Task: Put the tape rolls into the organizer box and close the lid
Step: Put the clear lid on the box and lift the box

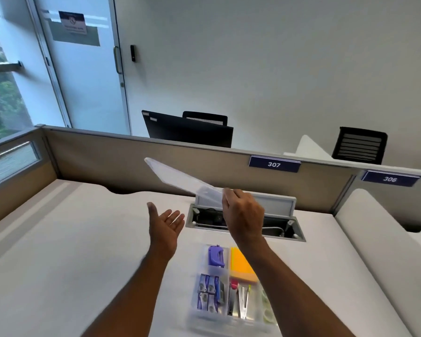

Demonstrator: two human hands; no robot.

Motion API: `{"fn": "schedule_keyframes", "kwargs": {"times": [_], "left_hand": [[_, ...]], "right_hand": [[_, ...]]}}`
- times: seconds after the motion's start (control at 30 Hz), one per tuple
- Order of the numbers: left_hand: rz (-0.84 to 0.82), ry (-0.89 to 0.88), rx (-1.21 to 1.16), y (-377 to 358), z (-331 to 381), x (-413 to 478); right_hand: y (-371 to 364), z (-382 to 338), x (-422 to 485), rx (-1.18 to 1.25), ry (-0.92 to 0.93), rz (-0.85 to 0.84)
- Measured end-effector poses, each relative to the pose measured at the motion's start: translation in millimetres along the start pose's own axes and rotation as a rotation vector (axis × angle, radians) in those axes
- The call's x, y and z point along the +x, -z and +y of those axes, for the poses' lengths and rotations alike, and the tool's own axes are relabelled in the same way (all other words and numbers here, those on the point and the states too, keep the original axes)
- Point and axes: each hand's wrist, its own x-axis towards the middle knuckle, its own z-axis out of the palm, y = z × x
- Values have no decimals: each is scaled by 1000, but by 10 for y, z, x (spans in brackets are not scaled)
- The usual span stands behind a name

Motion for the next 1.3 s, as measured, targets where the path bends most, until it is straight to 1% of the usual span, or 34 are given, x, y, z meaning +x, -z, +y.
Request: {"fn": "schedule_keyframes", "kwargs": {"times": [0.1,0.17,0.3,0.4,0.47,0.53,0.63,0.67,0.7,0.77,0.83,0.87,0.9,0.97,1.0,1.07,1.13,1.2,1.23,1.3], "left_hand": [[-55,54,-217,68,134,114],[-95,94,-250,102,164,165],[-94,193,-127,117,95,208],[-78,180,-63,138,-22,196],[-46,167,38,175,-127,203],[-21,159,172,215,-233,216],[-84,174,333,204,-362,172],[-98,189,360,194,-398,151],[-112,208,363,191,-443,139],[-123,252,354,201,-533,110],[-115,292,355,255,-620,76],[-98,305,359,287,-655,59],[-77,314,371,312,-685,38],[-54,308,496,324,-719,-30],[-61,292,582,316,-734,-75],[-50,242,706,295,-787,-154],[60,125,836,304,-842,-183],[140,-10,1086,292,-875,-197],[139,-52,1223,267,-889,-212],[123,-103,1400,232,-921,-250]], "right_hand": [[-71,320,-192,-35,78,19],[-104,504,-319,-35,119,24],[-138,787,-506,-25,144,30],[-138,972,-616,36,148,-48],[-150,1101,-698,142,87,-125],[-162,1221,-767,276,-138,-164],[-205,1380,-800,368,-511,-142],[-217,1418,-781,434,-627,-153],[-239,1467,-762,492,-733,-186],[-281,1576,-721,557,-933,-309],[-299,1661,-745,756,-1200,-424],[-291,1694,-782,834,-1293,-469],[-281,1743,-829,841,-1327,-503],[-264,1804,-926,733,-1261,-559],[-272,1835,-983,699,-1212,-549],[-271,1844,-1106,695,-1147,-558],[-289,1859,-1223,660,-1103,-571],[-303,1880,-1325,629,-1070,-579],[-300,1886,-1363,623,-1069,-578],[-288,1886,-1435,601,-1061,-581]]}}
